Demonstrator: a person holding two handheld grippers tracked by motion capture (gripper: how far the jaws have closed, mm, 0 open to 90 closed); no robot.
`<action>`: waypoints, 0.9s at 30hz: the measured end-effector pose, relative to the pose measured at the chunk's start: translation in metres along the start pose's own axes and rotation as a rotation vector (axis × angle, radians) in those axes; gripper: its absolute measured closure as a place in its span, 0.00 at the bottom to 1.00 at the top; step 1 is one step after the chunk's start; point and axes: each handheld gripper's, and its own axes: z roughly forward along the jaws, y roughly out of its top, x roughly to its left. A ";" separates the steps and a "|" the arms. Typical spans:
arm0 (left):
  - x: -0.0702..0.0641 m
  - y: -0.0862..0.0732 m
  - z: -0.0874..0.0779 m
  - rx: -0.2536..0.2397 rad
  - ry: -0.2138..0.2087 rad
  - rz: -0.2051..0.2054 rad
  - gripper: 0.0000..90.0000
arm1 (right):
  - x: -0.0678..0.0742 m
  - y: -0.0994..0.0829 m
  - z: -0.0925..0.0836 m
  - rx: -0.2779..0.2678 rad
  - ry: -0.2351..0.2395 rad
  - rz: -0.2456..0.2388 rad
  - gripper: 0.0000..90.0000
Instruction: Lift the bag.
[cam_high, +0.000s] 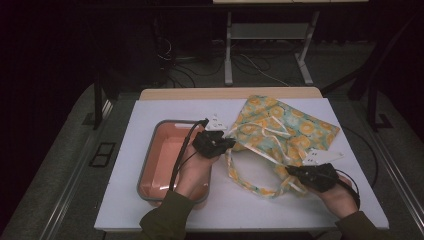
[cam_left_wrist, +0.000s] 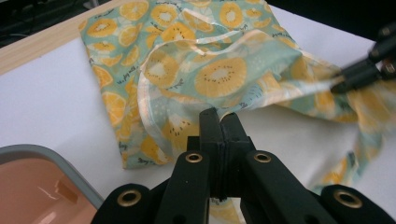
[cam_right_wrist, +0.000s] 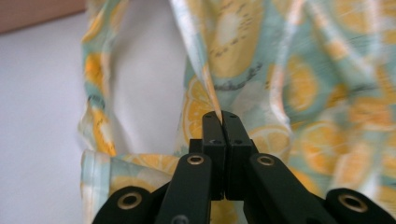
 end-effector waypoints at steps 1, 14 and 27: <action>0.001 0.001 -0.001 -0.004 0.002 -0.002 1.00 | -0.004 0.003 -0.001 -0.015 -0.012 0.004 0.99; 0.010 0.035 -0.012 -0.116 0.032 -0.017 1.00 | -0.044 0.045 -0.023 -0.216 -0.105 0.052 1.00; 0.012 0.052 -0.037 -0.232 0.041 -0.019 1.00 | -0.044 0.069 -0.038 -0.309 -0.107 0.041 1.00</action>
